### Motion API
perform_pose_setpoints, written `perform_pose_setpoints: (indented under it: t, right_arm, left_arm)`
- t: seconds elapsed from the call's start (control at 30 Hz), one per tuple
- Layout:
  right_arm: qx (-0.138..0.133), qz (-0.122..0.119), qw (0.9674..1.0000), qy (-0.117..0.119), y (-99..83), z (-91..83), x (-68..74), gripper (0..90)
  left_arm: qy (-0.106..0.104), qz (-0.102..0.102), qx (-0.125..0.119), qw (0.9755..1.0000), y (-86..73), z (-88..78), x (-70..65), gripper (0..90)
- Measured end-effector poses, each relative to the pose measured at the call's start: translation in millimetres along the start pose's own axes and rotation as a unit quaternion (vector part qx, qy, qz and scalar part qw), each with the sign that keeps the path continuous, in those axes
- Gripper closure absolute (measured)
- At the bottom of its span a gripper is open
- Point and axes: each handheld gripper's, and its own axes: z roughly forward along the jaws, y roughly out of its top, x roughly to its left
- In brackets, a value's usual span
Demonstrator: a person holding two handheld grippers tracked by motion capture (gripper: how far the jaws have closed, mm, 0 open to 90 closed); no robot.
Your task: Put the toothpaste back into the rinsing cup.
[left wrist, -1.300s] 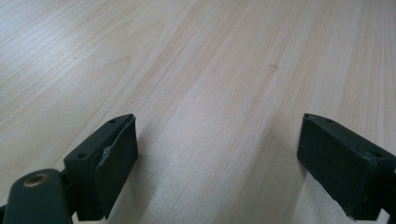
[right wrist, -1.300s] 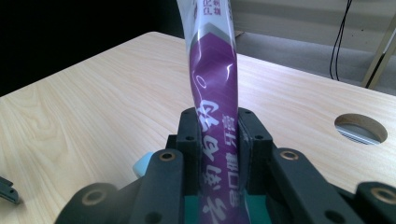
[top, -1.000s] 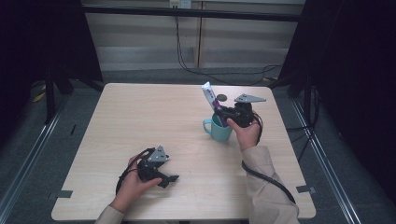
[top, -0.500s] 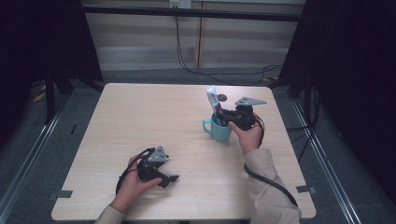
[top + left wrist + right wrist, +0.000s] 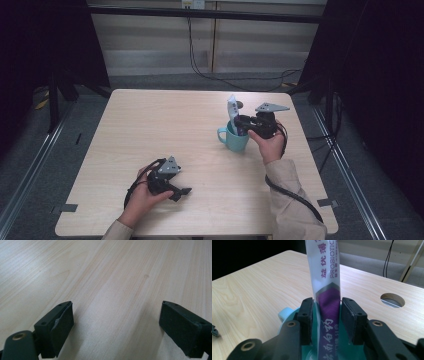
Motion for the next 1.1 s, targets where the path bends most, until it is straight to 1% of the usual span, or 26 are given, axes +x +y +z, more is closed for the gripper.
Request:
perform_pose_setpoints:
  t: [0.1,0.27,0.3,0.37,0.57,0.6,0.63,0.73,0.77,0.87,0.93,1.0,1.1]
  right_arm:
    - [0.002,-0.005,1.0,-0.002,1.7,-0.9,1.0,56.8]
    - [0.007,-0.005,0.9999,-0.007,2.4,-1.9,2.0,49.4]
    - [0.008,-0.006,0.9999,-0.01,3.0,-2.3,2.4,48.0]
    - [0.004,-0.006,1.0,-0.007,4.5,-3.0,2.7,45.3]
    - [0.019,-0.01,0.9997,-0.009,9.4,-3.6,4.3,37.2]
    - [0.02,-0.01,0.9997,-0.011,9.9,-3.8,4.4,36.8]
    - [0.019,-0.008,0.9998,-0.005,10.6,-3.8,4.3,36.7]
    - [0.031,-0.008,0.9995,0.001,12.1,-3.2,4.7,32.9]
    - [0.033,-0.009,0.9994,-0.001,12.7,-3.5,5.1,32.3]
    - [0.032,-0.008,0.9994,0.002,14.3,-4.8,6.0,31.6]
    - [0.035,-0.009,0.9993,0.004,15.5,-5.7,6.0,28.7]
    - [0.038,-0.011,0.9992,0.001,16.0,-7.2,6.1,28.2]
    - [0.032,-0.004,0.9995,0.004,15.8,-10.8,5.7,26.9]
  left_arm:
    - [0.0,0.0,0.0,1.0,0.0,0.0,0.0,12.2]
    - [0.0,-0.001,0.0,1.0,0.0,0.0,-0.2,12.1]
    - [0.0,-0.001,0.0,1.0,0.0,0.0,-0.2,12.1]
    - [0.0,-0.001,0.0,1.0,-0.1,0.0,-0.2,12.1]
    - [0.0,-0.001,0.0,1.0,-0.1,0.0,-0.3,12.2]
    - [0.0,-0.001,0.0,1.0,-0.1,0.0,-0.3,12.1]
    - [0.0,-0.001,0.0,1.0,-0.1,-0.1,-0.3,12.2]
    - [0.0,-0.001,0.0,1.0,-0.1,-0.1,-0.2,12.1]
    - [0.0,-0.001,0.0,1.0,-0.1,-0.1,-0.2,12.1]
    - [0.0,-0.001,0.0,1.0,-0.1,-0.1,-0.3,12.1]
    - [0.0,-0.001,0.0,1.0,-0.1,-0.1,-0.2,12.1]
    - [0.0,-0.001,0.0,1.0,-0.1,-0.1,-0.3,12.2]
    - [0.0,0.0,-0.001,1.0,-0.2,0.0,-0.3,12.2]
